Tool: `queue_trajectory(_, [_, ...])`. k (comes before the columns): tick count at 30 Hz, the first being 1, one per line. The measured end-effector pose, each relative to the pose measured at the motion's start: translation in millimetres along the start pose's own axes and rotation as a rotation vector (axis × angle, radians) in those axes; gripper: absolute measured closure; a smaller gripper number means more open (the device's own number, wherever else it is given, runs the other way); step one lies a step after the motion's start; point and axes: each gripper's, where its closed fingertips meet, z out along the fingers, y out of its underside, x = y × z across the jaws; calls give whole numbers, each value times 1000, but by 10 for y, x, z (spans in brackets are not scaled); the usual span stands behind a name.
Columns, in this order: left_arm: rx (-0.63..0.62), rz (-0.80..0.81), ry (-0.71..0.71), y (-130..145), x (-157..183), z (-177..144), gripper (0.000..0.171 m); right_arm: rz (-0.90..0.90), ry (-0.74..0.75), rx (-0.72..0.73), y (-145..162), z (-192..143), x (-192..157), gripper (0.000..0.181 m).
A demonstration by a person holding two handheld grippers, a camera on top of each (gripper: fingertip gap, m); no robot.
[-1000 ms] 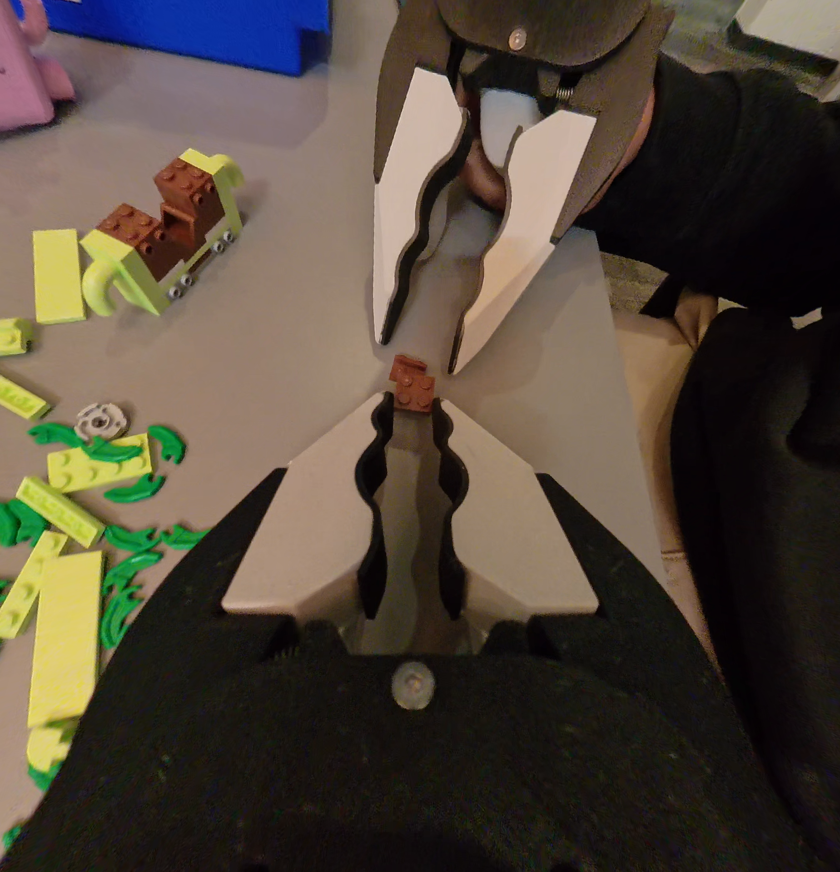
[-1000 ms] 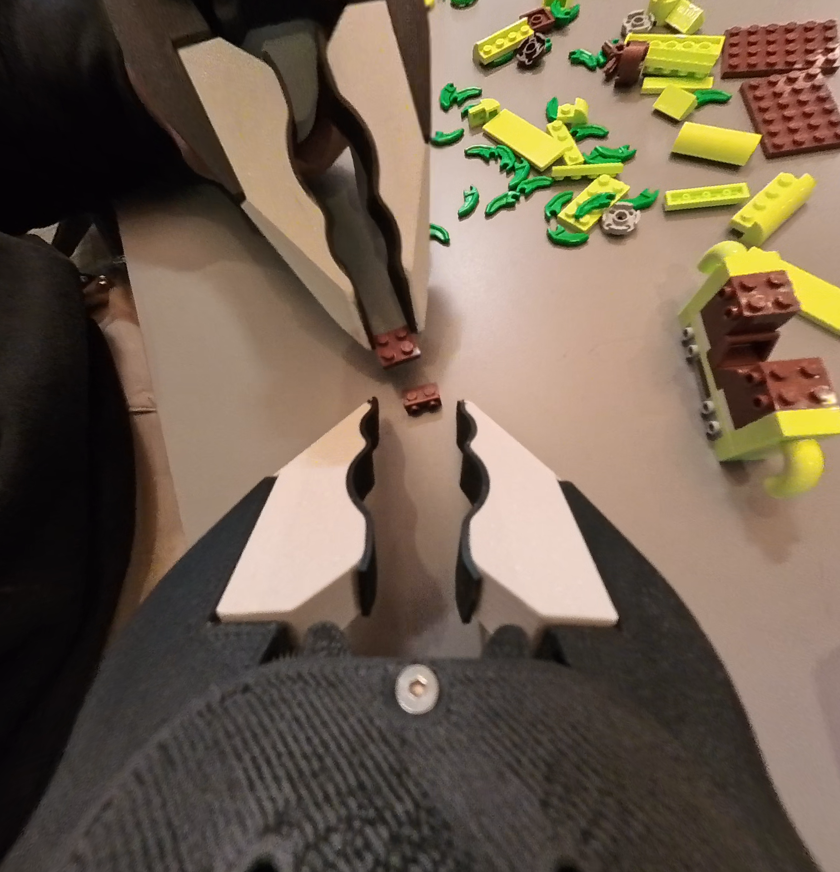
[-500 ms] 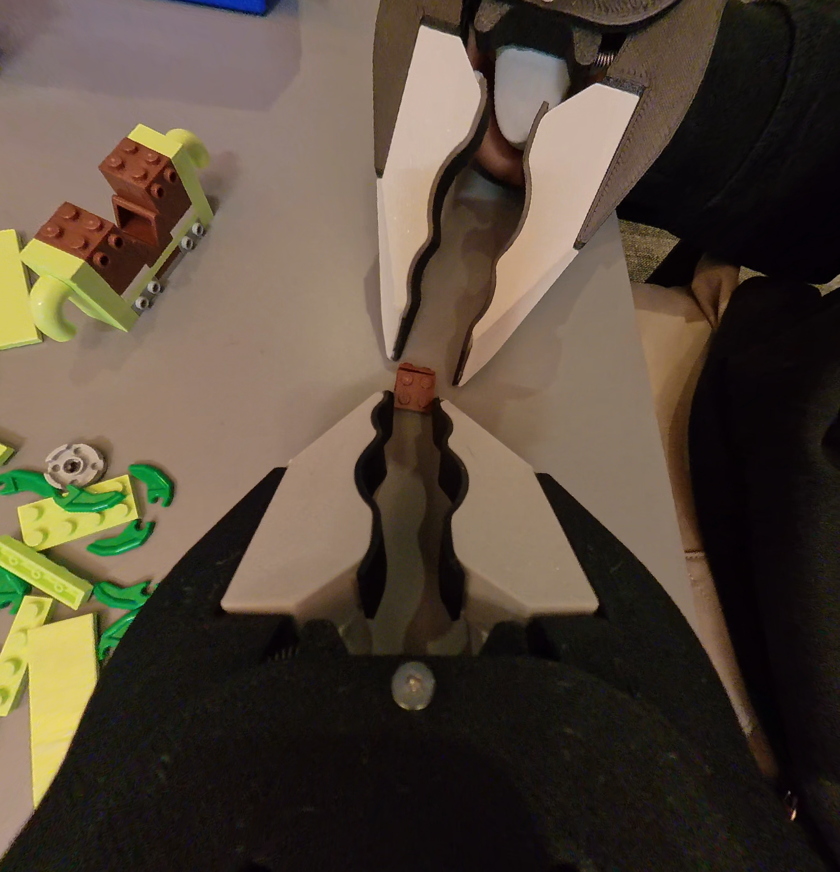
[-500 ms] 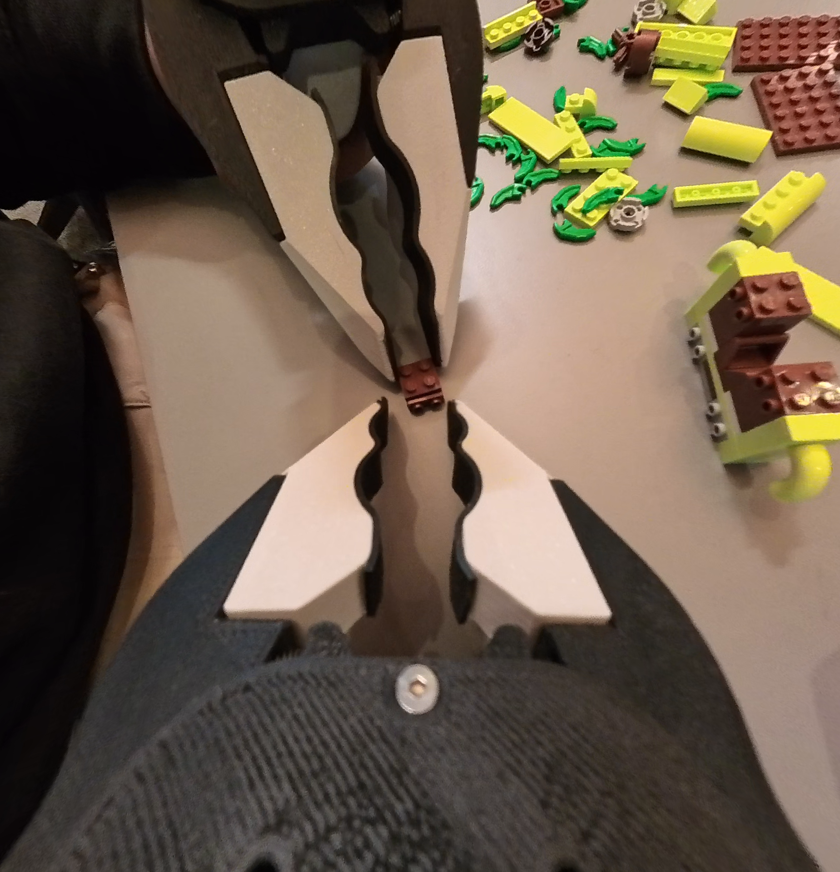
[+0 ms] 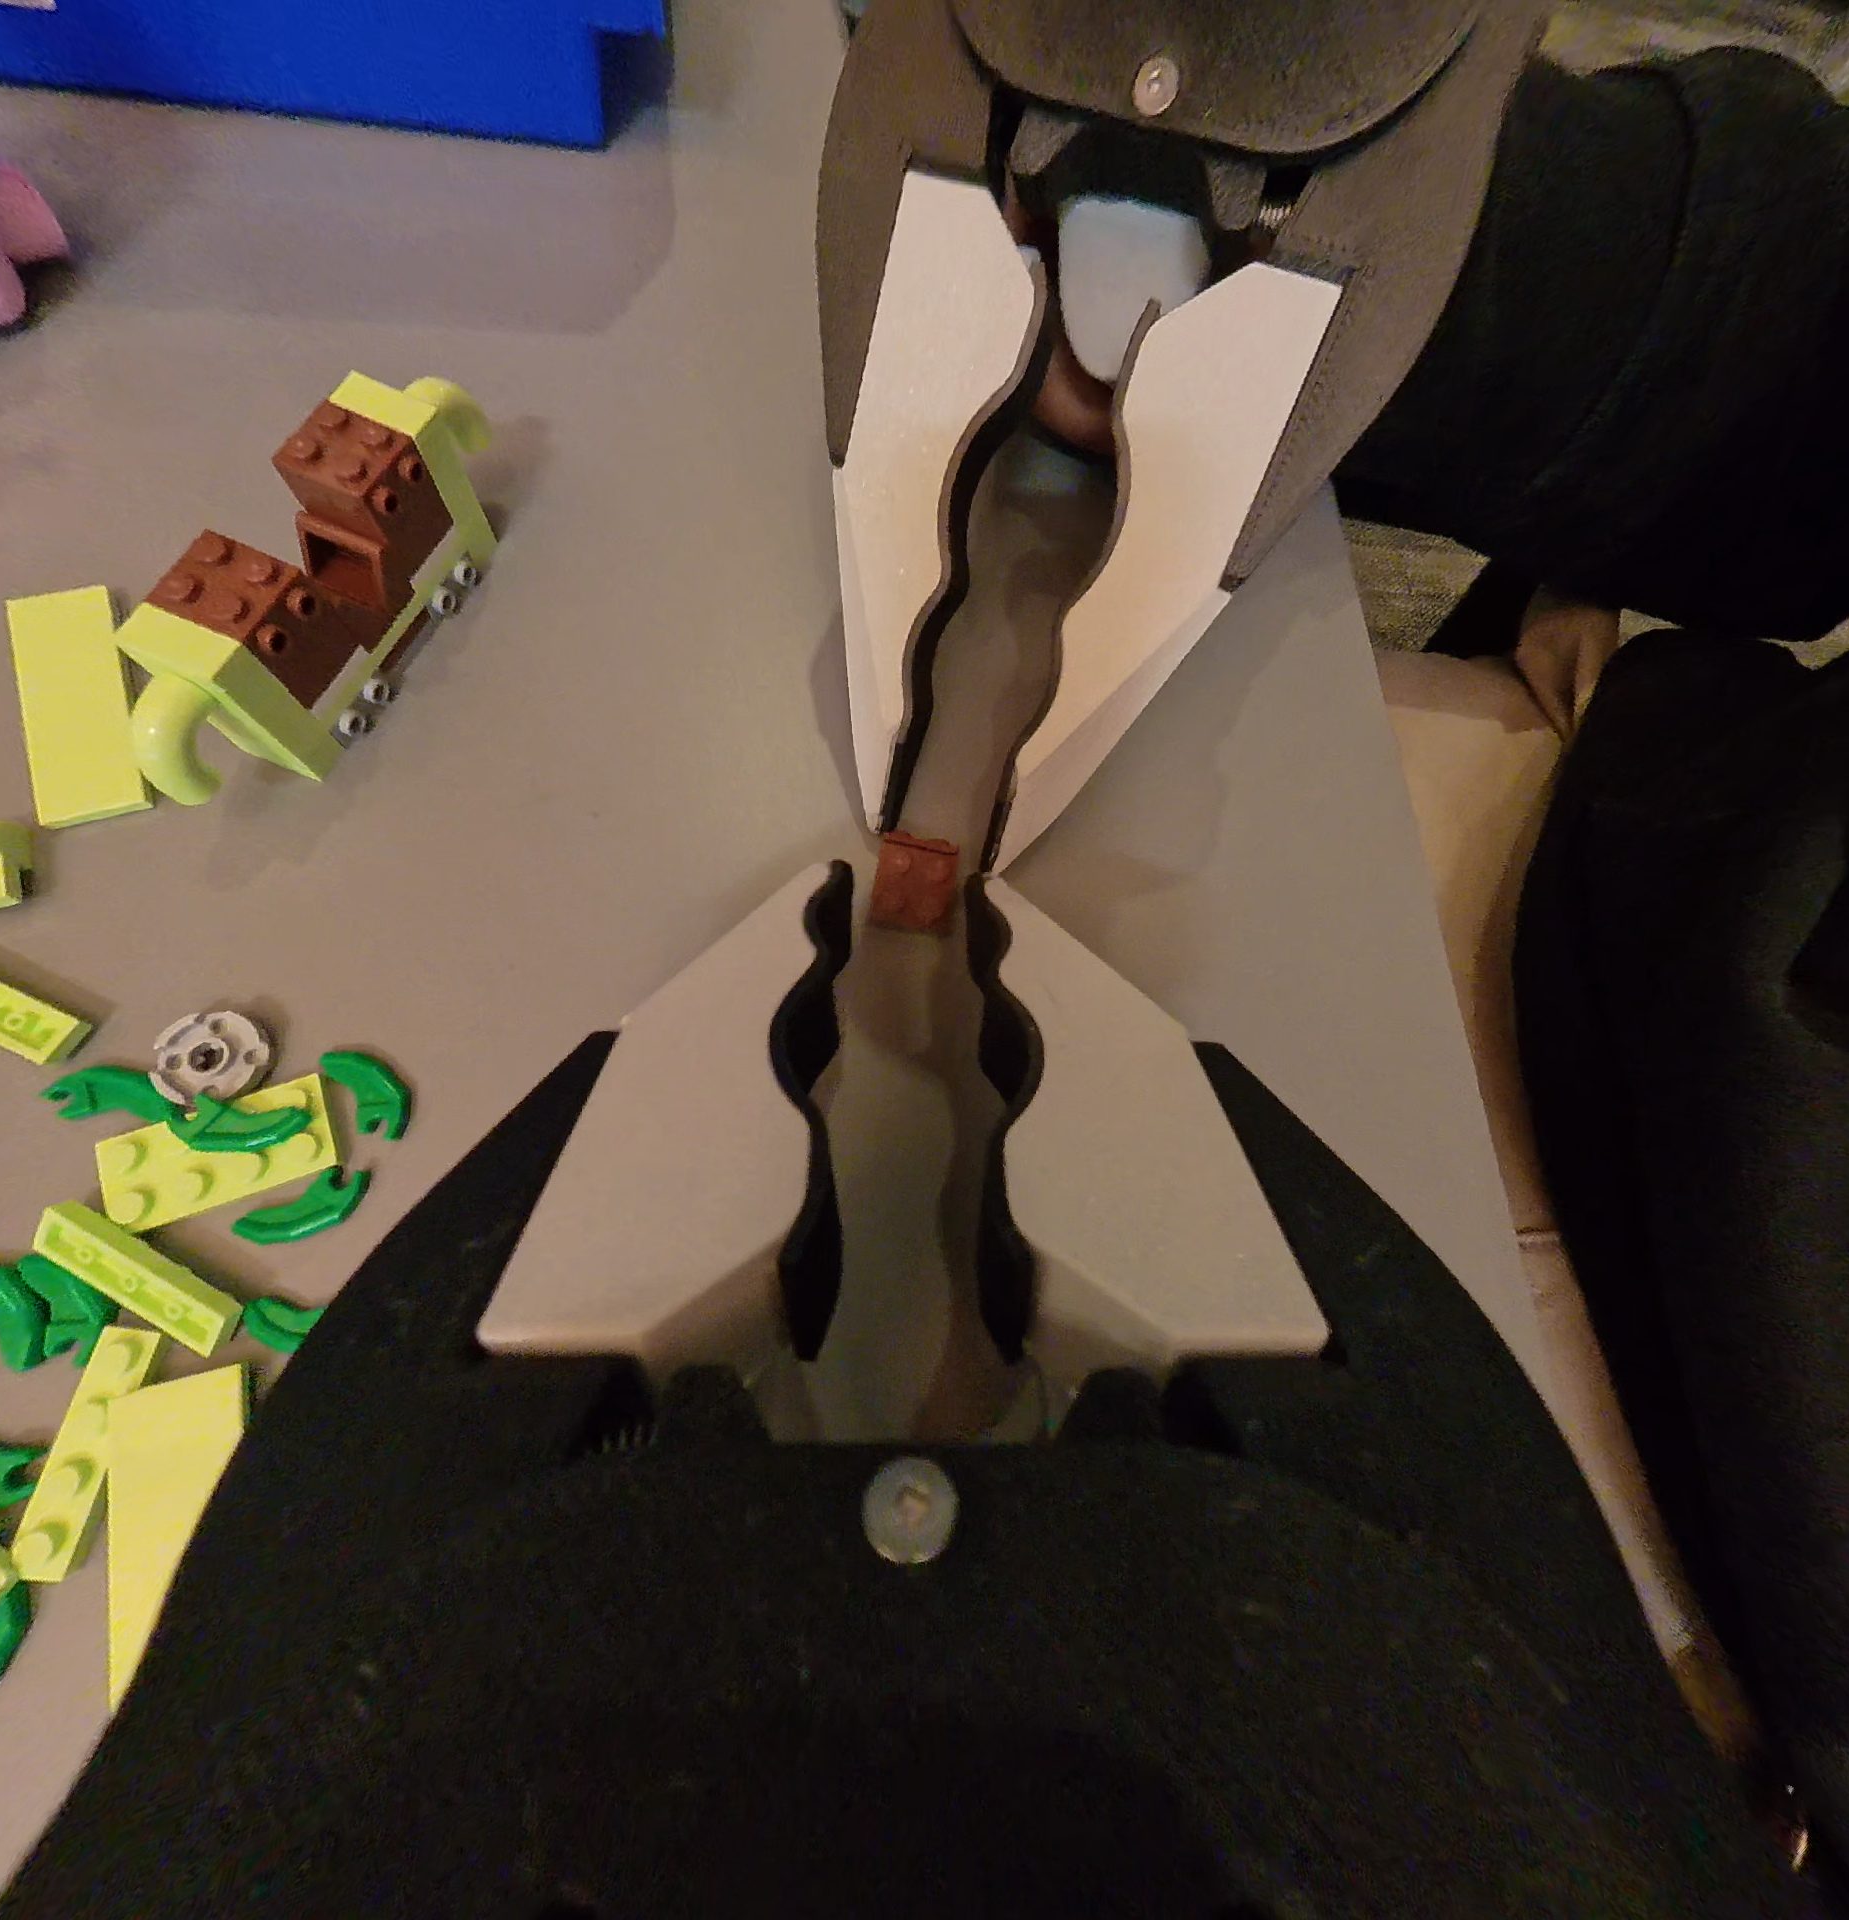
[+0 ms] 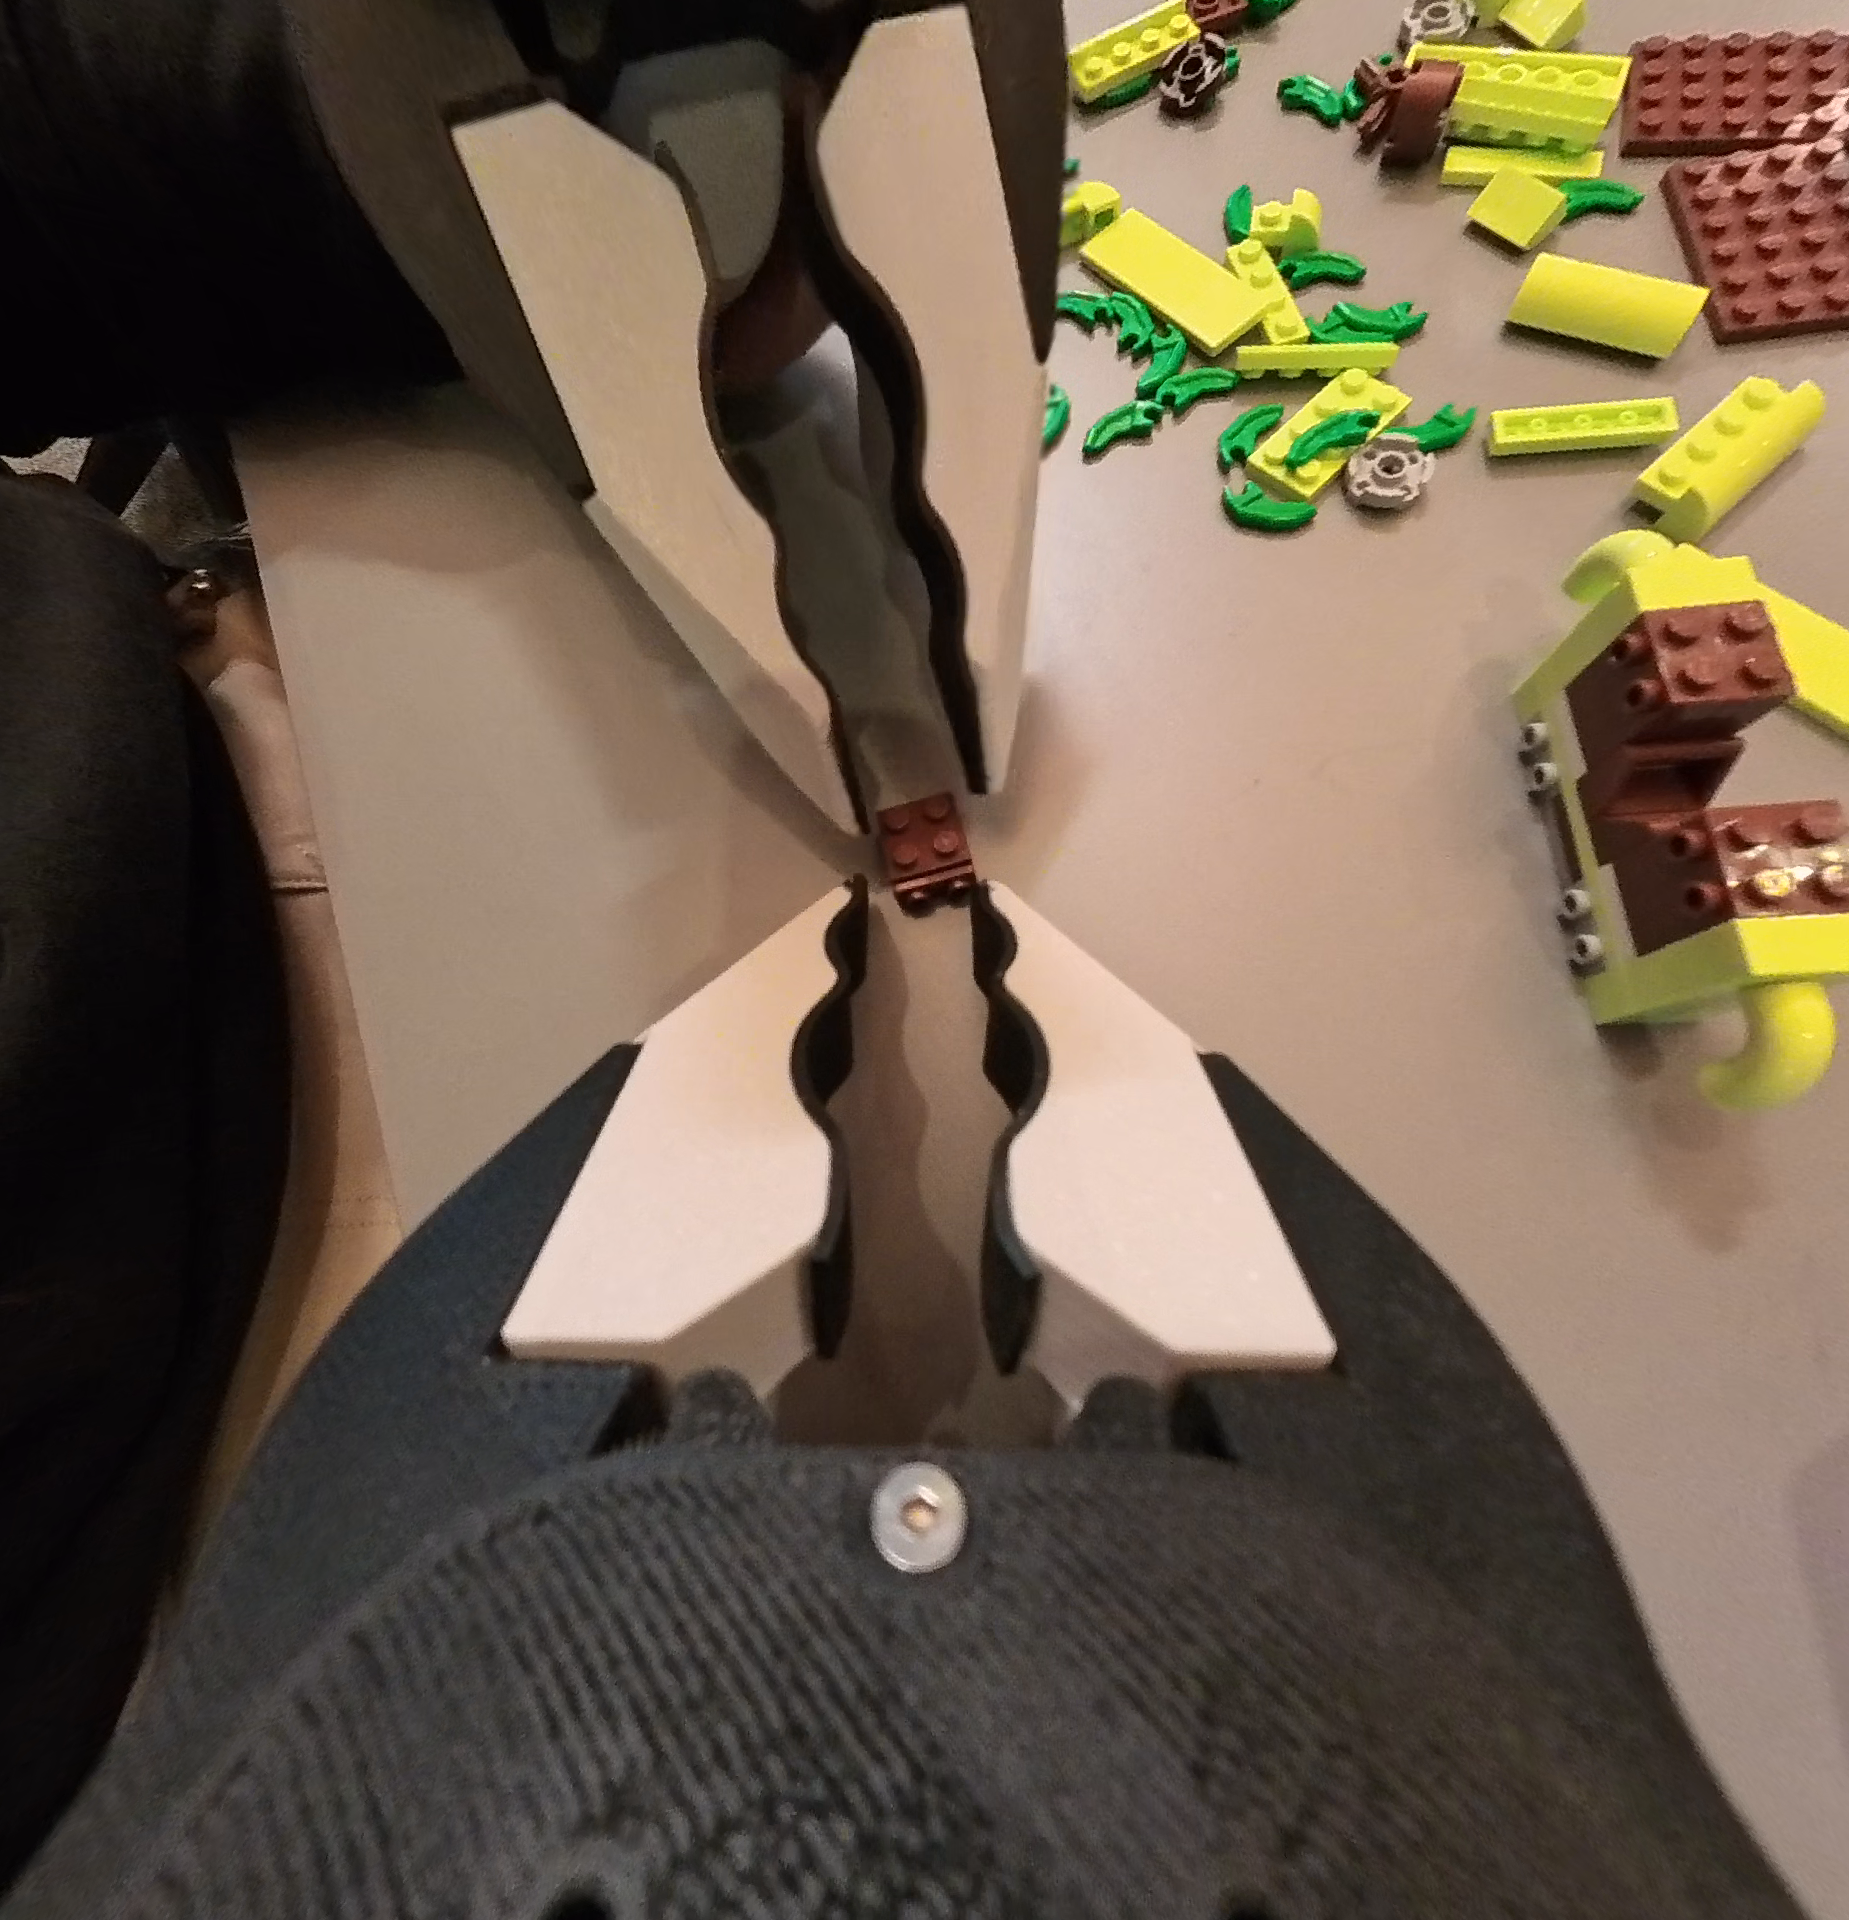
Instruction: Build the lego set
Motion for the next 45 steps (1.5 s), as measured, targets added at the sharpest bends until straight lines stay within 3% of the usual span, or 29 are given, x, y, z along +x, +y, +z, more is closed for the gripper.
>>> queue_trajectory(3, [-1, 12, 2, -6, 19, 9, 165, -2, 1, -2, 2, 2, -1, 166])
queue_trajectory(9, [-25, 21, -5, 12, 31, 48, 171, -7, 9, -4, 4, 3, 4, 169])
queue_trajectory(26, [-100, -94, 65, 41, 53, 50, 171, -26, 19, -7, 5, 11, 1, 169])
queue_trajectory(37, [-150, -135, 225, 62, 85, 61, 171, -67, -3, -17, 11, 18, 2, 170])
queue_trajectory(43, [-91, -81, 128, 41, 61, 45, 171, -57, -5, -12, 5, 16, 10, 169])
queue_trajectory(44, [-70, -65, 91, 26, 51, 35, 159, -49, -9, -11, 4, 13, 13, 169])
queue_trajectory(45, [-54, -53, 26, 21, 0, 26, 129, -39, -23, -10, 2, 10, 7, 167])
